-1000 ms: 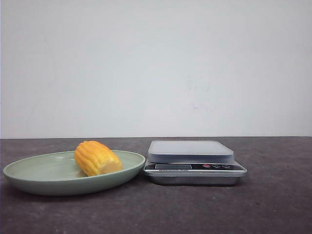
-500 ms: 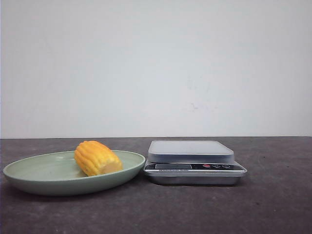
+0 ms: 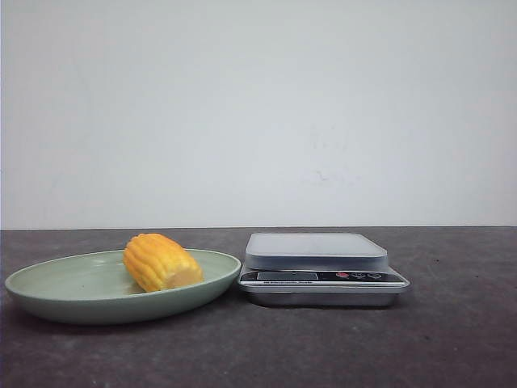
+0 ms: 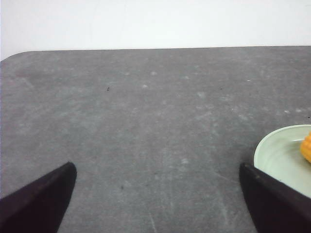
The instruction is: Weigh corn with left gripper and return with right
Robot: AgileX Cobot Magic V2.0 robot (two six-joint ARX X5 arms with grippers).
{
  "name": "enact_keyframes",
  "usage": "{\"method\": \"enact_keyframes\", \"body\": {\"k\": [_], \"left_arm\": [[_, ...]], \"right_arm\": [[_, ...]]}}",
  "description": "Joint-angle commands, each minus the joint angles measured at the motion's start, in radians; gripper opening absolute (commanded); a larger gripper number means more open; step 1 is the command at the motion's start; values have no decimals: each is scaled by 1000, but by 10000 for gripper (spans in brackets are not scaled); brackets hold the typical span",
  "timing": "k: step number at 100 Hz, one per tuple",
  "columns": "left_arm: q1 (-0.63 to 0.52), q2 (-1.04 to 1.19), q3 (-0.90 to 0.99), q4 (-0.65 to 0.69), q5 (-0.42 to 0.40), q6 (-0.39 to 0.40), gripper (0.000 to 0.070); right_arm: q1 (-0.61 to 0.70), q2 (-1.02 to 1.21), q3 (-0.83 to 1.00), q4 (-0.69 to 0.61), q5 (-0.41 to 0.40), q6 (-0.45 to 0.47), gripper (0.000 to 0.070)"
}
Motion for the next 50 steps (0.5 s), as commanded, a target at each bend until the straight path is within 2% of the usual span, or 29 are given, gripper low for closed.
{"method": "enact_keyframes", "body": {"k": [1,21,32,37,44,50], "left_arm": [[2,-1,-18,-3,1,-5,700],[2,-1,-18,4,2,22,700],[2,-1,-18,16,2,15,700],[1,-1,-18,36,20,-53,700],[1,-1,-16,59,44,-188,700],[1,-1,-11,58,48,-260,700]], "right_arm": [[0,-1,-3,11,0,8,9],[0,-1,-3,33,-5,16,9],[1,-1,-3,100,-38,99,9],[1,-1,-2,130,-55,139,9],[1,-1,-2,170,-84,184,9],[1,-1,-2,196,-106,221,9]]}}
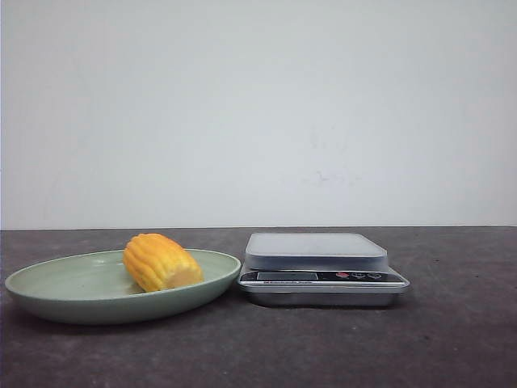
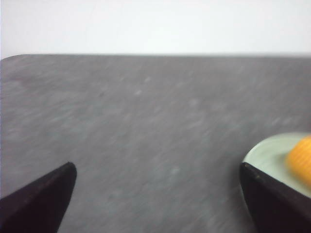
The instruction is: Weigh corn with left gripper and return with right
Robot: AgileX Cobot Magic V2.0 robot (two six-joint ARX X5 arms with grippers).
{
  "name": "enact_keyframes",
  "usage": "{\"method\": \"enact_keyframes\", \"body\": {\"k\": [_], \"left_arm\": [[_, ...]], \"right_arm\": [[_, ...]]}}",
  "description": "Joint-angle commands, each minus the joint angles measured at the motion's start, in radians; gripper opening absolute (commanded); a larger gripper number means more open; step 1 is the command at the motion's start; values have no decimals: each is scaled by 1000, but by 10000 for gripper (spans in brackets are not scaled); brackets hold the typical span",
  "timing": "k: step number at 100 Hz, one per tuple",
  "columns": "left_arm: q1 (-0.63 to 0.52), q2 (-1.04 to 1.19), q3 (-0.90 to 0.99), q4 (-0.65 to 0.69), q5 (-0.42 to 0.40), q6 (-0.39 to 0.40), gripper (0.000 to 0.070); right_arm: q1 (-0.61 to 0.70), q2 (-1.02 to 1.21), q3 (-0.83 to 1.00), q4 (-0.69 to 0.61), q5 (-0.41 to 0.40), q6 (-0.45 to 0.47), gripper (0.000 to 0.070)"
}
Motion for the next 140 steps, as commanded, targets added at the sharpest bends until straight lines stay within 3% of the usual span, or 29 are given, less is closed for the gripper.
{"method": "enact_keyframes", "body": {"k": [1,15,28,41,78,80,84,95,108,119,129,140], "left_arm": [[2,-1,-10,5,10,-175,700],[2,-1,13,-9,35,-307,700],[2,-1,35,-3,39,-350,700],[2,-1,37,-2,44,-352,700],[1,-1,37,0,204,-351,700],[1,-1,37,0,203,-351,663],[1,-1,37,-2,202,-352,522],[1,-1,41,-2,238,-352,0],[1,-1,71,-35,292,-417,13],[1,10,172,-135,293,-481,15],[1,69,321,-234,285,-455,15],[1,208,510,-310,285,-356,15]], "right_arm": [[1,-1,-1,33,-20,93,9],[1,-1,13,86,-51,225,9],[1,-1,51,85,-107,234,9],[1,-1,72,85,-120,234,9],[1,-1,74,44,-148,235,9],[1,-1,74,42,-148,235,9],[1,-1,74,40,-148,235,9],[1,-1,82,45,-151,234,7],[1,0,154,27,-151,205,6],[1,25,285,-100,-148,119,5],[1,107,416,-236,-146,2,5],[2,240,540,-296,-147,-61,5]]}}
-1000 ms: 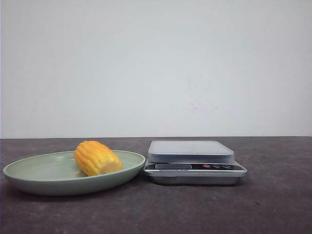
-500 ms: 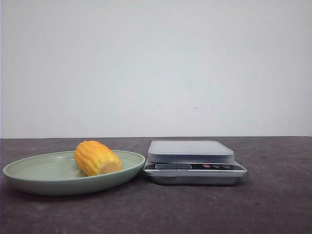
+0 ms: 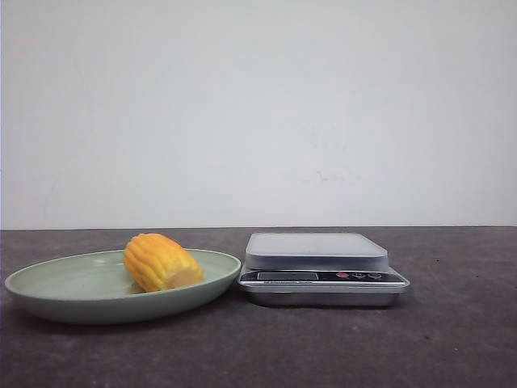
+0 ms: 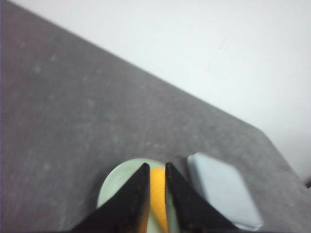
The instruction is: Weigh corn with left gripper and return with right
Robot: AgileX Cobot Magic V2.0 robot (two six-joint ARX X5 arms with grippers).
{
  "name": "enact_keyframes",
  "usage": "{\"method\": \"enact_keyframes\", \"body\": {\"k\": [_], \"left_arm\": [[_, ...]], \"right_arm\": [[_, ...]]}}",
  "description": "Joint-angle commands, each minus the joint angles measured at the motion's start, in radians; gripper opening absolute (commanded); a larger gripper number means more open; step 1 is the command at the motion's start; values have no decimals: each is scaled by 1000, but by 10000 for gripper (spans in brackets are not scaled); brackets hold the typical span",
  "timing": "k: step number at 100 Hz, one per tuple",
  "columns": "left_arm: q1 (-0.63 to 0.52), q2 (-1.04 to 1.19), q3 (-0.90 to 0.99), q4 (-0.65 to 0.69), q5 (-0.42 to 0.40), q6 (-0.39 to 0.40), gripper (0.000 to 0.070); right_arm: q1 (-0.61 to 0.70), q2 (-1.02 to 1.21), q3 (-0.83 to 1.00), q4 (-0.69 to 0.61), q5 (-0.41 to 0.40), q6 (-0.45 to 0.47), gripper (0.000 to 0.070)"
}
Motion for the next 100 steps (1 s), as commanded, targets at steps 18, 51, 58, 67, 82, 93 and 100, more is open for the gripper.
{"method": "enact_keyframes", "body": {"k": [18,51,58,67,82,93,100], "left_arm": [[1,343,412,-166,-6,250,15],[-5,528,605,-210,43,278,45],[-13,537,605,-216,58,278,125],[-21,547,605,-228,58,278,297],[-26,547,605,-232,58,274,586],[-26,547,605,-232,58,270,700],[-26,547,605,-238,58,270,700]], "right_arm": [[2,280,274,-69,-1,-100,5],[2,424,499,-134,-72,-118,7],[2,422,499,-145,-81,-118,20],[2,422,499,-169,-81,-118,160],[2,422,499,-188,-79,-114,563],[2,422,499,-187,-79,-114,700],[3,422,499,-188,-79,-114,700]]}}
